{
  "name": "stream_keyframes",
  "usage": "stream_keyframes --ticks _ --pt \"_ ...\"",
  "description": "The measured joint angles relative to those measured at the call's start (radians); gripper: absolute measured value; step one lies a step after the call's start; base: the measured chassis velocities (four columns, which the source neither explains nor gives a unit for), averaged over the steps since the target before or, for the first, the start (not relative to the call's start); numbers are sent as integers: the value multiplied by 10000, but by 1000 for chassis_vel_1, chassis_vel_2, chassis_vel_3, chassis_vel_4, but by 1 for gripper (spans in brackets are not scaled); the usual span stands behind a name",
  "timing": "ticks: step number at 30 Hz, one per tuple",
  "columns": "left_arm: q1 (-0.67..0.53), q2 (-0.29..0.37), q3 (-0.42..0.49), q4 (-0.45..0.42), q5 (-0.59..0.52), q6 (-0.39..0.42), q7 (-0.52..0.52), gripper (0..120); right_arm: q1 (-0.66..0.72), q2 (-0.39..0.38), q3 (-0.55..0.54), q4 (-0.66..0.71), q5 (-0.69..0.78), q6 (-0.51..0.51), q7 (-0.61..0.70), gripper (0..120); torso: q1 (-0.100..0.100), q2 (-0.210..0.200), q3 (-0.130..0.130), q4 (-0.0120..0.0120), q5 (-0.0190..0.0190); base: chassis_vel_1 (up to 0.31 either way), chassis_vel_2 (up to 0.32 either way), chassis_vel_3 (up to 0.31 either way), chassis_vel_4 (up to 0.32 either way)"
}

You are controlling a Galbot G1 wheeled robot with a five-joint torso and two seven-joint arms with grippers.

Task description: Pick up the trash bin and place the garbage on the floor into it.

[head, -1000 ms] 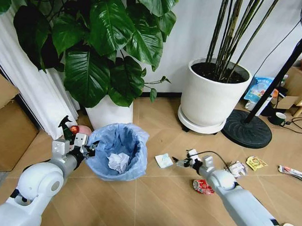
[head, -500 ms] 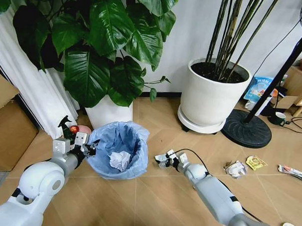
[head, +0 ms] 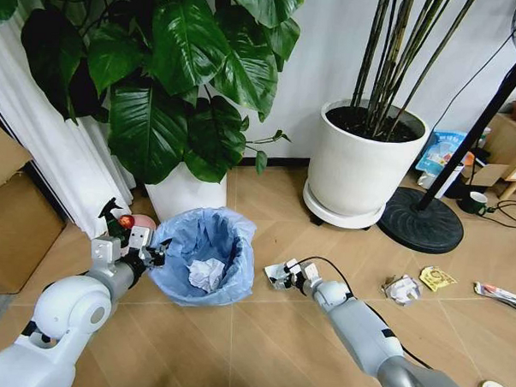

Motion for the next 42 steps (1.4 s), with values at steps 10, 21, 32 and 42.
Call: stream_keyframes --ticks 10,21,32,42 --pt "-22 57 -12 19 -4 0 60 0 64 206 213 -372 -116 6 93 54 0 0 0 1 0 0 0 0 0" --pt "-51 20 -12 31 -6 0 81 0 -33 199 336 -416 -210 12 190 11 0 1 0 0 1 0 0 0 0" --pt "-63 27 7 31 -25 0 113 0 -150 165 419 -320 -210 -15 210 0 -1 2 0 1 0 0 0 0 0" --pt "-43 48 -16 -23 -19 0 172 0 -590 -78 539 597 330 -201 441 0 -1 2 -1 1 1 0 0 0 0"
